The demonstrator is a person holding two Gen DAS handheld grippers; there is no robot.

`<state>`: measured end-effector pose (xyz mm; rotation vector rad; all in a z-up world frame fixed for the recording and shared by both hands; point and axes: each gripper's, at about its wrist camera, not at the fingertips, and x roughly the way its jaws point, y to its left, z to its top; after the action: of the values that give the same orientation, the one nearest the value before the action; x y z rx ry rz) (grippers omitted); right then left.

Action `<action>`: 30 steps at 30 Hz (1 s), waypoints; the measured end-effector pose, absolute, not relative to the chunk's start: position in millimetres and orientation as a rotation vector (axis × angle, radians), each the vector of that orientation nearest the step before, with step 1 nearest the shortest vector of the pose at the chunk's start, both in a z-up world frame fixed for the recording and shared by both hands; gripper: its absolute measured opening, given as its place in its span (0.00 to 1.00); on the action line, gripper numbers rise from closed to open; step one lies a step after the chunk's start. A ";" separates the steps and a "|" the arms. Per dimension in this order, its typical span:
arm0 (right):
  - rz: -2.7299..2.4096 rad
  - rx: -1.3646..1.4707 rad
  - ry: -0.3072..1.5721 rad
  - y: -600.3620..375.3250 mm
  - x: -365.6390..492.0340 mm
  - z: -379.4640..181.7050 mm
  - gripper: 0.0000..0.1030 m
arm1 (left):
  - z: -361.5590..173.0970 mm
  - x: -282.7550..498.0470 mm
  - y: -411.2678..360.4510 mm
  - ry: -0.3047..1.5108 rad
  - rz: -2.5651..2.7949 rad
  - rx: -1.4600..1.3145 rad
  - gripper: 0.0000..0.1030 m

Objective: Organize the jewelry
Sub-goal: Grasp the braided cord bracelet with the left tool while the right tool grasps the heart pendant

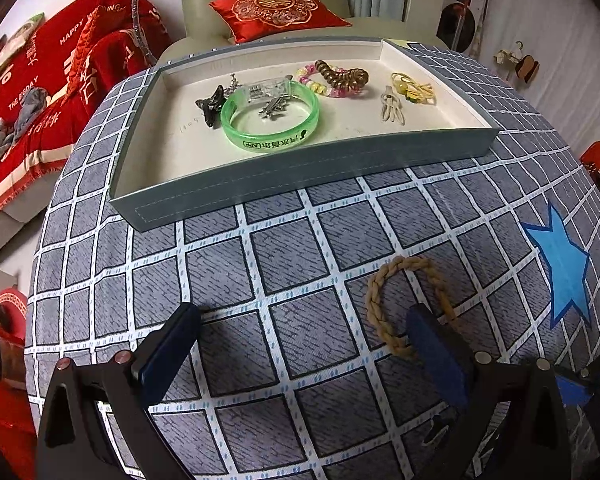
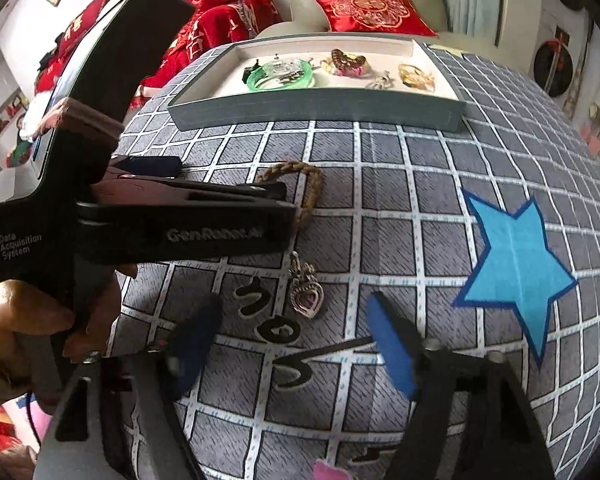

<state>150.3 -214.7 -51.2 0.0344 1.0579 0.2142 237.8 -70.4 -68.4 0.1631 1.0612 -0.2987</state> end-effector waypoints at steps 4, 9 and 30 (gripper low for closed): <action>0.206 -0.024 1.044 -207.0 151.2 -51.4 0.56 | -67.6 236.4 -73.4 1.056 -0.313 0.170 1.00; 0.184 -0.056 1.041 -207.1 149.9 -50.8 0.40 | -63.7 233.9 -79.2 1.051 -0.340 0.183 0.95; 0.158 0.074 1.052 -242.7 141.6 -45.1 0.19 | -53.1 215.5 -110.0 1.040 -0.457 0.265 0.22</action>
<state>141.6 -242.7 -45.1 0.0737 1.0521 0.1584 215.5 -110.0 -53.1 0.2654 1.0402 -0.4573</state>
